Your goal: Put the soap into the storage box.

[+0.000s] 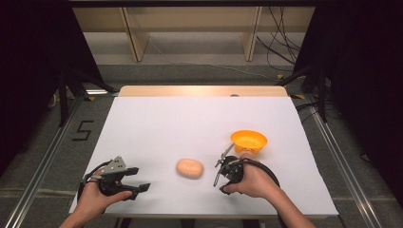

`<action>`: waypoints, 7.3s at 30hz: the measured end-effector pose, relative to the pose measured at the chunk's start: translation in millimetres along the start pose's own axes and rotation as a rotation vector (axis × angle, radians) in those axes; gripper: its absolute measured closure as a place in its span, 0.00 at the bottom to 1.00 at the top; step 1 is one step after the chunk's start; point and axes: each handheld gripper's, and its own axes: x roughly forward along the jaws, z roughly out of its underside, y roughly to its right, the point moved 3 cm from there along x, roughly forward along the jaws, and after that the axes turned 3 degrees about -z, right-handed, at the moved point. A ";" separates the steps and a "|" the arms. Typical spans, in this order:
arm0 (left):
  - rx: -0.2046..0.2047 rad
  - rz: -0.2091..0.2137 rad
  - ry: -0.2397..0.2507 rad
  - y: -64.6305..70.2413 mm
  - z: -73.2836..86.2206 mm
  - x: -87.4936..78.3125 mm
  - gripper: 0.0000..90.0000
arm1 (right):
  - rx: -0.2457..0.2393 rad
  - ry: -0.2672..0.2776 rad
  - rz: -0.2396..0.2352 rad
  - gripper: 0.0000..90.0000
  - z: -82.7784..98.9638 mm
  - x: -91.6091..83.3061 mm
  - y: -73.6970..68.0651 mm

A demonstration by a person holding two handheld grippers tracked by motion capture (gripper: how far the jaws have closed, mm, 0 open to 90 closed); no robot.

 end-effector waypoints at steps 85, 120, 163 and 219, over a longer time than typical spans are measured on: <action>-0.035 -0.020 0.027 -0.5 5.9 -9.1 0.25 | -0.112 -0.033 -0.015 0.38 -109.3 38.3 7.1; -0.042 -0.012 0.033 0.0 5.8 -8.6 0.25 | -0.218 -0.093 -0.022 0.36 -132.4 61.3 4.9; -0.051 -0.010 0.024 0.3 6.3 -8.2 0.25 | -0.173 -0.004 -0.020 0.37 -116.1 57.6 4.1; -0.051 -0.018 0.039 -0.2 5.9 -7.3 0.25 | -0.087 0.109 0.000 0.37 -92.1 24.3 3.4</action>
